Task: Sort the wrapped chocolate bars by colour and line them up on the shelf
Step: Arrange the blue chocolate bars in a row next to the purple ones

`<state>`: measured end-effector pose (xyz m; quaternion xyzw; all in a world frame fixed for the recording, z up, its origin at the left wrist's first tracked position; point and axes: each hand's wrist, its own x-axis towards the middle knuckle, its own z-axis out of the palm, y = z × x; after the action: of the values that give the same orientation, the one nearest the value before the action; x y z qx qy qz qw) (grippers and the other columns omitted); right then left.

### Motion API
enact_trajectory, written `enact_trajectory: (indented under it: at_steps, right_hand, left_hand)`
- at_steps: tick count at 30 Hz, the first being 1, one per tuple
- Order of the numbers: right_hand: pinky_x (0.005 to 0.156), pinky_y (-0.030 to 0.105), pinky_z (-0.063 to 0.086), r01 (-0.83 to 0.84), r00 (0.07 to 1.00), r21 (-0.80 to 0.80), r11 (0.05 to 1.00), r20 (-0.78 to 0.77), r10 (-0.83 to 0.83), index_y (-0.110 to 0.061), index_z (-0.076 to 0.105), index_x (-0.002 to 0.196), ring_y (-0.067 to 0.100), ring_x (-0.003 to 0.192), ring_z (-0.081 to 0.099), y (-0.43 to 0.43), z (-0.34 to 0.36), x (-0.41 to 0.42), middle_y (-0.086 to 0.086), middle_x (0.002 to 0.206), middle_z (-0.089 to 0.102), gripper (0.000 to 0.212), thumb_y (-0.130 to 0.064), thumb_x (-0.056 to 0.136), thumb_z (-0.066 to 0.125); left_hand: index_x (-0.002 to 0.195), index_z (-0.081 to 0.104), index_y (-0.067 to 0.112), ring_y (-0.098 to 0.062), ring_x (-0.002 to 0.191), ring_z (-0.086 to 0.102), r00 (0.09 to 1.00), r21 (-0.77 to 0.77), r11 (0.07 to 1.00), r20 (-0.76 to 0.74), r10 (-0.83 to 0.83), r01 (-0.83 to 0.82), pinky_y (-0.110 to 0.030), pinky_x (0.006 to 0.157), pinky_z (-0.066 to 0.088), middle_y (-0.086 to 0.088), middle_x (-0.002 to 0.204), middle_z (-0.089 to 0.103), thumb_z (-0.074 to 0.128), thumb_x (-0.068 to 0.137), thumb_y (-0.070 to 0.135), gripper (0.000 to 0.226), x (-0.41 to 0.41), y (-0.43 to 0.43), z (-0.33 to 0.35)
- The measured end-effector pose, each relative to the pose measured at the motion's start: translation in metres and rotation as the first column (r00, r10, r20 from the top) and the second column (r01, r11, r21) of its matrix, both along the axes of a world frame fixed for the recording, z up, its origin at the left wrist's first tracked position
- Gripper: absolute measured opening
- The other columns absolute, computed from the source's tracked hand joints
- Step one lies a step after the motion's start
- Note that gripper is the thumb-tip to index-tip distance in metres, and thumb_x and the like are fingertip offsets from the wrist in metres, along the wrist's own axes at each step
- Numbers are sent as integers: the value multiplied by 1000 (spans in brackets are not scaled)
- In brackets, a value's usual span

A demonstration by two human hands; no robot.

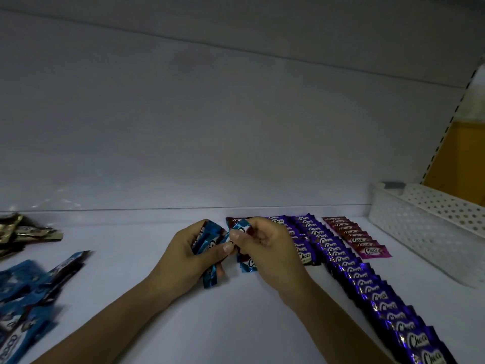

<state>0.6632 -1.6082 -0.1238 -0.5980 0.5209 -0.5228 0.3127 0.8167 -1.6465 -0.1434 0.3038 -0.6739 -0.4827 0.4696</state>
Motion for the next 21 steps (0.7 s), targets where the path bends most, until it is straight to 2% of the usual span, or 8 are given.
enact_trajectory:
  at_steps: [4, 6, 9, 12, 14, 16, 19, 21]
  right_hand:
    - [53, 16, 50, 60, 986, 11, 998, 156, -61, -21, 65, 87, 7, 62, 67, 0, 2, -3, 3, 78, 70, 14, -14, 94, 56]
    - [45, 16, 48, 113, 967, 20, 993, 226, -115, -18, 61, 93, 11, 57, 69, 0, 5, -12, 4, 79, 71, 11, -13, 95, 52]
    - [50, 19, 53, 191, 962, 22, 981, 193, -192, -16, 57, 99, 13, 65, 71, -1, 9, -27, 6, 83, 71, 14, -6, 90, 60]
    - [55, 25, 57, 255, 967, 32, 966, 13, -255, -19, 55, 90, 9, 67, 70, 0, 13, -40, 1, 77, 72, 20, -12, 81, 71]
    - [52, 20, 54, 204, 977, 17, 979, -70, -203, -20, 62, 81, 8, 67, 70, 1, 14, -46, -5, 71, 72, 13, -14, 79, 74]
    - [54, 14, 52, 143, 974, 4, 990, -178, -140, -24, 69, 87, 5, 70, 70, 1, 13, -49, -13, 70, 70, 10, -14, 83, 69]
    - [61, 13, 52, 110, 874, -27, 994, -473, -110, -21, 72, 99, -1, 69, 64, 1, 10, -52, -19, 77, 63, 15, -15, 86, 66]
    - [70, 21, 51, 83, 810, -3, 997, -583, -69, -23, 74, 87, 0, 67, 62, 1, 7, -53, -15, 74, 66, 8, -18, 81, 72]
  left_hand:
    - [89, 67, 10, -5, 51, 59, 999, 16, 998, 8, 52, -52, -14, 47, 44, 1, 64, 68, 65, 82, 21, 14, 0, -1, 0]
    - [93, 65, 10, -6, 50, 60, 996, 59, 994, -1, 91, -91, -15, 46, 45, -1, 74, 73, 61, 87, 21, 13, 0, -2, -1]
    - [98, 63, 11, -9, 53, 62, 991, 130, 983, -25, 134, -130, -17, 48, 48, -2, 80, 74, 58, 88, 27, 19, 0, -4, -1]
    - [98, 63, 14, -6, 55, 63, 988, 124, 980, -3, 157, -155, -15, 49, 49, 1, 79, 73, 58, 89, 26, 16, 0, -4, -1]
    - [97, 64, 14, -5, 56, 64, 987, 117, 980, 14, 161, -162, -15, 50, 49, 2, 79, 73, 58, 89, 25, 14, 0, -4, -1]
    - [97, 64, 13, -3, 55, 62, 986, 114, 980, 18, 164, -165, -15, 49, 48, 2, 78, 73, 58, 90, 24, 14, -1, -4, -1]
    - [96, 64, 14, -2, 55, 62, 985, 99, 980, 34, 169, -172, -13, 49, 47, 3, 79, 73, 58, 90, 25, 14, 0, -5, -1]
    - [96, 64, 14, -1, 56, 62, 985, 100, 980, 35, 170, -173, -13, 49, 47, 3, 79, 73, 58, 91, 25, 14, 0, -5, -2]
